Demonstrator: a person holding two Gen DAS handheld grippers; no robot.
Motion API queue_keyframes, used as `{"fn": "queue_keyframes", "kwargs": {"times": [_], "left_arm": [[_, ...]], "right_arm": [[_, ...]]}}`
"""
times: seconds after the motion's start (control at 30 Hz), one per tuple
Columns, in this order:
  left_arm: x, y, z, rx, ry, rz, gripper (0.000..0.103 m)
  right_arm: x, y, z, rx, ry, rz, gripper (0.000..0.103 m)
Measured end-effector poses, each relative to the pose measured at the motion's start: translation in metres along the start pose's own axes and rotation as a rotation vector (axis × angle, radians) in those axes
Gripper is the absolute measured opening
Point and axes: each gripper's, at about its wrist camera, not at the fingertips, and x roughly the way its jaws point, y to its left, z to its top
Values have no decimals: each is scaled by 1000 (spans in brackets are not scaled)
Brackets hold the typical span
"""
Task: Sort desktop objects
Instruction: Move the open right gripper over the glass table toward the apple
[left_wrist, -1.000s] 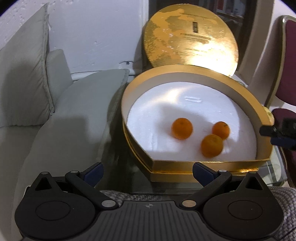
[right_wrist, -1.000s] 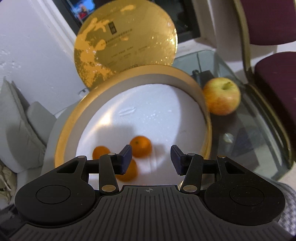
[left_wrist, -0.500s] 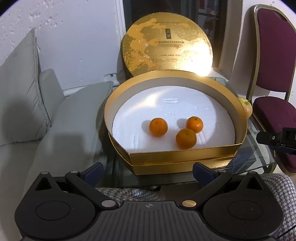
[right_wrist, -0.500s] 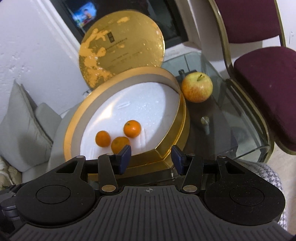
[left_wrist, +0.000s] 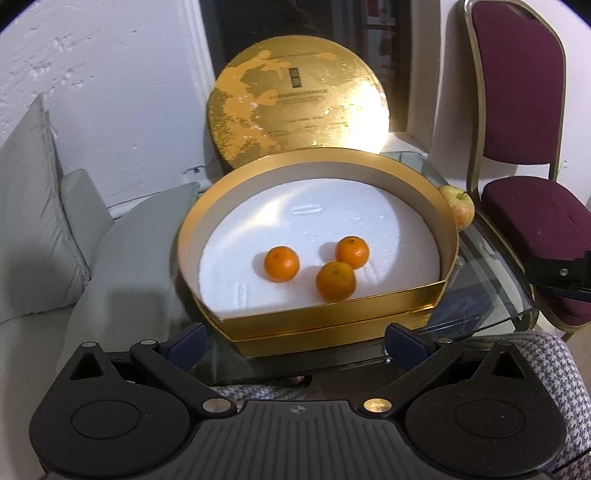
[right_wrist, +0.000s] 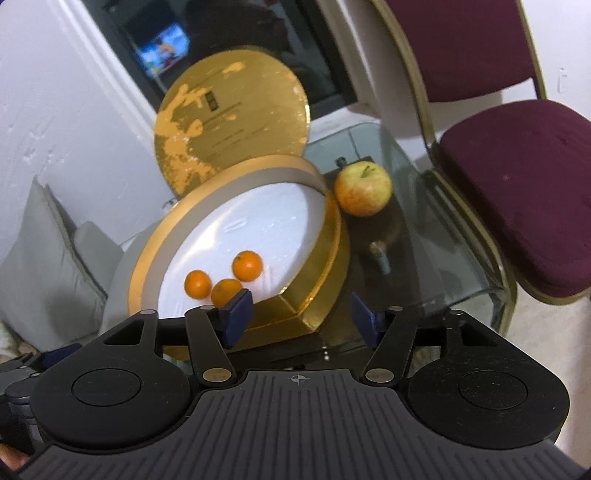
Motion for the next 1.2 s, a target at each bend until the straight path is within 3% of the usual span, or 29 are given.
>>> {"fn": "queue_keyframes", "kwargs": {"times": [0.3,0.73,1.07,1.2], "left_arm": [[-11,-25,13,72,-25,-51,102],[0,-39,45,103,25,-38,102],[6,-87,64,180,57,-46,102],[5,-87,67,150,61,-9,102]], "right_arm": [[-32,-16,1,43,-28,-16,71],[-51,-27,30,73,-54,-10,76],[-33,-64,47,131,8,2,76],[-22,-64,58,101,46,32,76]]}}
